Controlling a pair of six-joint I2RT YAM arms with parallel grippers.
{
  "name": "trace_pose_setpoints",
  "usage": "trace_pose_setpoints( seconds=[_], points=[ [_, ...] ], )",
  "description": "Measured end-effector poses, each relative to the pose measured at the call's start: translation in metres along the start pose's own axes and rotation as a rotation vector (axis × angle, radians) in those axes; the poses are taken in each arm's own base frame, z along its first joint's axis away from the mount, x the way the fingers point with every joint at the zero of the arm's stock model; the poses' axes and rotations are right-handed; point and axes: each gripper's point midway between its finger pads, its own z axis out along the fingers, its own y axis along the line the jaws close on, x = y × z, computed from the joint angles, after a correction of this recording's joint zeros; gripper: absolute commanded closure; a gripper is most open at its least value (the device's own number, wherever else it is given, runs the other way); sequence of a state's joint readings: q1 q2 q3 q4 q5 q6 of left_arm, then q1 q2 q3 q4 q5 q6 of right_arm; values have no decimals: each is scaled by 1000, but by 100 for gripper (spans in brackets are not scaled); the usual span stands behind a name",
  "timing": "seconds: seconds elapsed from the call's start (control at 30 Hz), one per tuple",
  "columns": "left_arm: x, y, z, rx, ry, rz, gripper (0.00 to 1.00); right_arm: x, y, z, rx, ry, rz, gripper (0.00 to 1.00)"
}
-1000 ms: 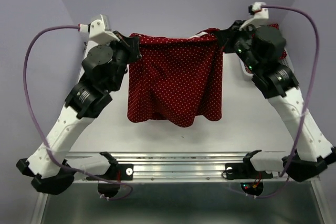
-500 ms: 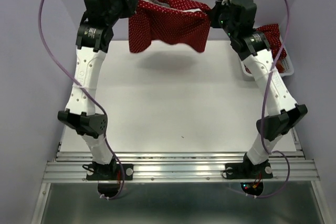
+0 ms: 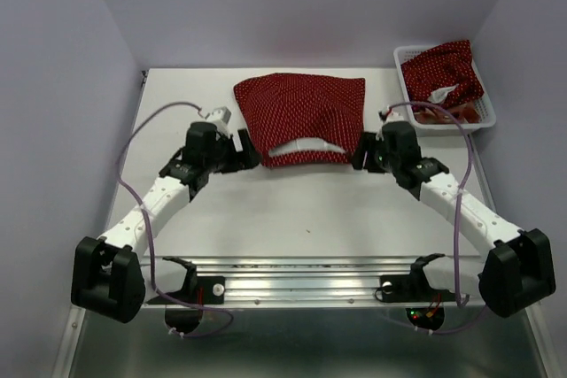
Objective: Fold and stack the skirts
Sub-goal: Flatten the skirt out
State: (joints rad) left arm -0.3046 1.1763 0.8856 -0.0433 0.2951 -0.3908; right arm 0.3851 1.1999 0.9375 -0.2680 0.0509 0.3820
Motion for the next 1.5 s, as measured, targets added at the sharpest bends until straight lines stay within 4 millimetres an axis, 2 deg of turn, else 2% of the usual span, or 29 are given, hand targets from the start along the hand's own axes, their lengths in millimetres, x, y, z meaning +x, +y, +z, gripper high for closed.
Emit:
trace_pose_setpoints(
  seconds=[0.03,0.07,0.1,0.13,0.17,0.2,0.23,0.33,0.37,0.47,0.57,0.67,0.73,0.83,0.93,1.07,1.27,1.4,1.5],
  points=[
    [46,19,2,-69,105,-46,1,29,-7,3,7,70,21,14],
    [76,28,-1,-113,176,-66,1,82,-22,-1,17,208,43,0],
    [93,33,-5,-147,215,-82,1,108,-27,-8,21,284,55,0],
    [105,35,-11,-176,241,-95,1,122,-30,-16,24,329,67,0],
    [108,31,-20,-189,233,-93,1,127,-31,-22,24,349,68,0],
    [103,27,-26,-195,204,-100,1,125,-29,-28,18,344,68,0],
    [90,21,-35,-191,137,-111,1,118,-27,-33,8,324,68,0],
    [67,14,-49,-178,30,-128,1,73,-16,-46,-11,200,39,0],
    [66,14,-50,-183,20,-132,1,60,-14,-47,-7,168,28,0],
    [68,17,-45,-199,29,-132,1,39,-20,-41,47,117,-9,0],
    [90,21,-26,-230,115,-114,1,42,-33,-27,117,139,-45,0],
    [122,25,-6,-273,238,-80,1,56,-45,-9,168,195,-84,0],
    [131,24,5,-286,281,-60,2,63,-49,2,183,226,-107,0],
    [129,23,23,-301,297,-40,1,69,-53,20,198,261,-127,0],
    [122,20,42,-304,289,-27,1,64,-52,35,210,255,-116,0],
    [125,24,65,-320,308,-7,3,56,-47,58,221,237,-73,0],
    [142,35,77,-342,368,26,7,59,-48,87,250,254,-40,4],
    [147,38,81,-349,385,38,19,62,-52,98,280,262,-30,7],
    [148,39,86,-351,392,46,22,61,-55,107,305,260,-26,7]
  ],
)
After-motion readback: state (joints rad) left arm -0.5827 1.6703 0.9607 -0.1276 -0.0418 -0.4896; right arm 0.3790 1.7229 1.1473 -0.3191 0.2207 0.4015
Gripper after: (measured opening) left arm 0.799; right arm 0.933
